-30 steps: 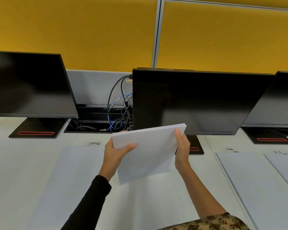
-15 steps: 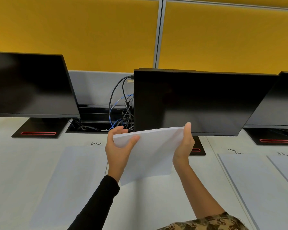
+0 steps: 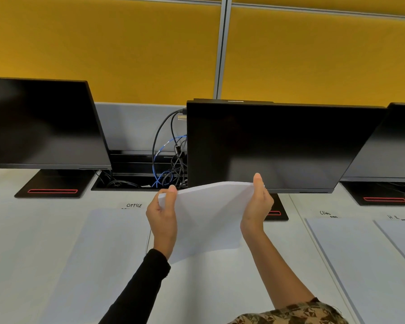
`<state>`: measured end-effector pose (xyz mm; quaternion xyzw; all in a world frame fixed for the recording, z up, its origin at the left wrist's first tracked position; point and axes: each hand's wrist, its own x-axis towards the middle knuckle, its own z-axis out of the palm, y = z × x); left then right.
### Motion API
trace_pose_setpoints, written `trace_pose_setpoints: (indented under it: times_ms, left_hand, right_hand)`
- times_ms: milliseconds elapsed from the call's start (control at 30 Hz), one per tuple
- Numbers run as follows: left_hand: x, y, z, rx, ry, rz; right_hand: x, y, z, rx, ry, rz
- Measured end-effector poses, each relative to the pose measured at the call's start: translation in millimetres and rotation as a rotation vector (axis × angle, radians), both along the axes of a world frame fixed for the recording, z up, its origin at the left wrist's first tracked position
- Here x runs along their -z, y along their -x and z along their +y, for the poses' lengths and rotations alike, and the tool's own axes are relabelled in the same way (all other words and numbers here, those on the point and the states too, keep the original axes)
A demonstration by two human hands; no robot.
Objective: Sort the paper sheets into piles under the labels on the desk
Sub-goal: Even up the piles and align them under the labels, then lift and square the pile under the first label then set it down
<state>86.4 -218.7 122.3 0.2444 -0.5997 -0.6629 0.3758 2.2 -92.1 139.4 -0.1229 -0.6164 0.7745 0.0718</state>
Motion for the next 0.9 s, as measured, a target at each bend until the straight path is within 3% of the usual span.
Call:
trace_pose_setpoints:
  times_ms: [367, 533, 900]
  left_hand:
    - [-0.7, -5.3, -5.5, 0.1, -0.008, -0.022]
    - [8.3, -8.6, -9.0, 0.137, 0.048, -0.003]
    - [52.9, -26.4, -1.2, 0.198, 0.031, -0.097]
  right_hand:
    - [-3.8, -1.5, 2.5, -0.042, 0.02, 0.009]
    - [23.9, -6.5, 11.7, -0.142, -0.115, 0.213]
    - [82.3, -17.6, 41.0, -0.261, -0.364, 0.173]
